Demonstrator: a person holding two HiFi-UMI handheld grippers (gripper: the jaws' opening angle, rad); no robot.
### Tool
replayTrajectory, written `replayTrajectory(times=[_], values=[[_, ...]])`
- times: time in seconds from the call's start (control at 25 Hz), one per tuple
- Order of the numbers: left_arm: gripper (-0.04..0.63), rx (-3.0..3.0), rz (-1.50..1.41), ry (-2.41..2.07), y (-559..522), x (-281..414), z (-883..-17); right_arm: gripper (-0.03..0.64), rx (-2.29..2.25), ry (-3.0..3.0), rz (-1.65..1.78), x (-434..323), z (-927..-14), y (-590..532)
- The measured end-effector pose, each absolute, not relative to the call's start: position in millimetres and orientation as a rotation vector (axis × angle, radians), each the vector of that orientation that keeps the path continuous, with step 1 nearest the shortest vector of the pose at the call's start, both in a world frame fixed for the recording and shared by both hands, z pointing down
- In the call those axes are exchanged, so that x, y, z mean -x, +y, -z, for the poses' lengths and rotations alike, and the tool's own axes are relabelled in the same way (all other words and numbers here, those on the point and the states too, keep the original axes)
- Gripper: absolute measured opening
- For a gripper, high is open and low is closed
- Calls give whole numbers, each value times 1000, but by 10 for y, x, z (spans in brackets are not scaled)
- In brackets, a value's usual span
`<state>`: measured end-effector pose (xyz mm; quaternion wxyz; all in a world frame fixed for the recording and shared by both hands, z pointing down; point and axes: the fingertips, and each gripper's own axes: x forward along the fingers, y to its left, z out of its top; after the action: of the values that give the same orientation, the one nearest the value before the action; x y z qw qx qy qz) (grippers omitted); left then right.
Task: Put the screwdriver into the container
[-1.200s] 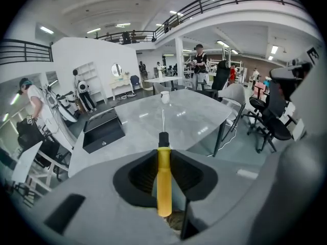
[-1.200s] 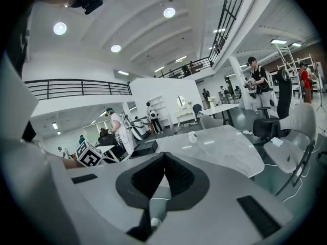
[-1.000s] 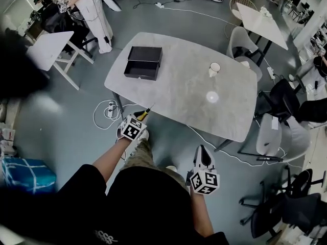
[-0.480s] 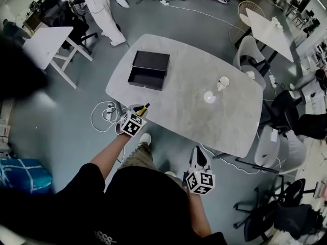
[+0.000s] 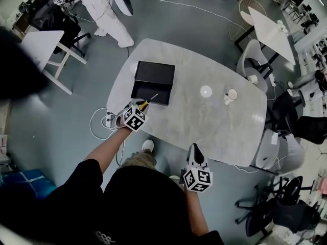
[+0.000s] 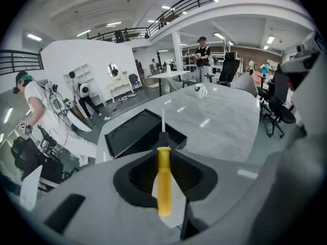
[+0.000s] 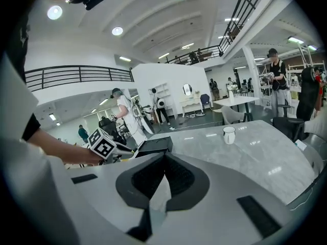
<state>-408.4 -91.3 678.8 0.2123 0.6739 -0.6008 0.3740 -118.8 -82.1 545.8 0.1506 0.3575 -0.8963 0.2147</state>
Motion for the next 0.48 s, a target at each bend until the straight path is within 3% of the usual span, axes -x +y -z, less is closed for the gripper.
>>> replayTrajectory(times=[0.48], values=[[86, -1984, -1161, -1458, -1466, 4750, -7330, 11, -1063, -2528, -591, 2282, -5448, -925]])
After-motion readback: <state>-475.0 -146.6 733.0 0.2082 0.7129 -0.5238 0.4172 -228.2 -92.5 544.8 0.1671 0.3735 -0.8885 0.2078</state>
